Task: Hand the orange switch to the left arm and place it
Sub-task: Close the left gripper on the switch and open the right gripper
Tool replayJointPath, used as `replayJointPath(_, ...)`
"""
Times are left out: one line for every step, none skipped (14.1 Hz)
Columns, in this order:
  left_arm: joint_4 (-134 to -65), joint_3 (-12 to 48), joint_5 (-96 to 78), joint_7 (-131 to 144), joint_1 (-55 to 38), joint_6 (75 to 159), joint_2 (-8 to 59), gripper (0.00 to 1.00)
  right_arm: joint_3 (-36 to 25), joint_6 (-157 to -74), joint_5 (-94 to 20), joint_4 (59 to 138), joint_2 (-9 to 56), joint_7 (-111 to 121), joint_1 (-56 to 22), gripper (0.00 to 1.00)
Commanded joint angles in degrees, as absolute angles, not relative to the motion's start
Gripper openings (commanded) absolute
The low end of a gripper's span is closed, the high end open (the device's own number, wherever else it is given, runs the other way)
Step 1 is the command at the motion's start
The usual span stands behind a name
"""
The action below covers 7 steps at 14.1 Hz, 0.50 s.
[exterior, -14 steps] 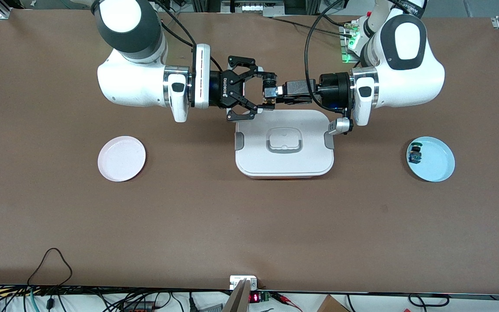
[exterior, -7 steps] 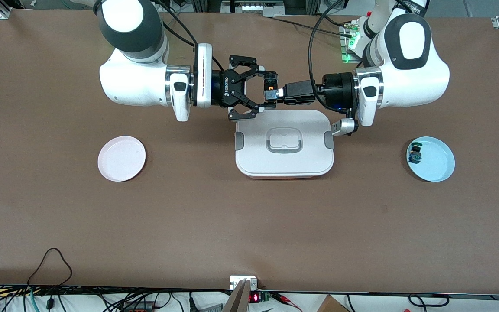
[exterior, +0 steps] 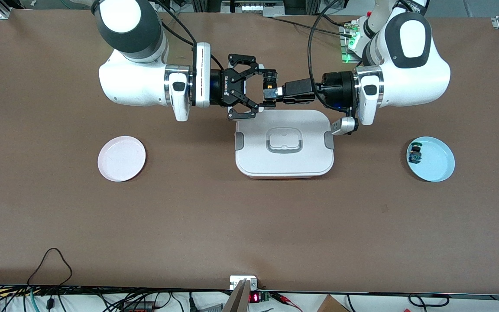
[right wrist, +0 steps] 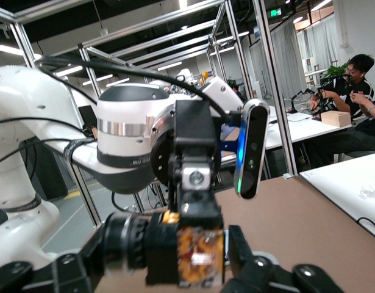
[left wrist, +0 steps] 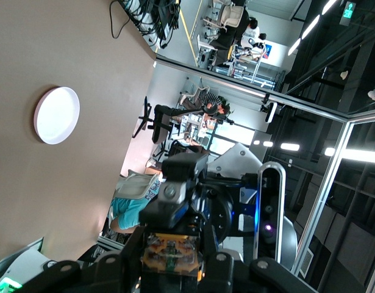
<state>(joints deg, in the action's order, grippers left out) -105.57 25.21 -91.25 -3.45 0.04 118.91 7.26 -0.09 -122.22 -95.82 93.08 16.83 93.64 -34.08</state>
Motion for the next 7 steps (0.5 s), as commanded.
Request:
replayJointPath(-105.1,26.4,-92.2,-4.2,0.6,117.9,7.1,0.20,-0.6,-122.4,-97.2,93.2,16.4,92.9,-33.6,1.00)
replayJointPath(-105.0,26.0,-91.9,-4.3,0.8,116.6,7.1,0.20,-0.8,-122.3,-97.2,93.6,16.1,93.0,-32.9,1.00)
replayJointPath(-104.7,25.6,-90.6,-4.3,1.5,115.0,7.2,0.20,-0.8,-121.8,-97.1,93.9,16.0,93.1,-31.8,1.00)
replayJointPath(-103.7,25.6,-87.9,-4.2,2.7,113.0,7.3,0.20,-0.9,-120.3,-96.9,94.0,16.0,93.2,-30.6,1.00)
replayJointPath(-103.3,25.6,-84.3,-4.2,3.5,112.2,7.3,0.20,-1.1,-118.9,-96.9,94.4,15.9,93.2,-29.4,1.00)
replayJointPath(-102.3,25.6,-80.2,-4.1,4.5,111.7,7.3,0.20,-1.7,-117.3,-96.9,94.9,15.6,93.3,-28.7,1.00)
replayJointPath(-102.0,25.7,-76.2,-4.3,5.9,110.1,7.6,0.20,-3.0,-115.2,-96.8,95.6,15.4,93.2,-28.4,1.00)
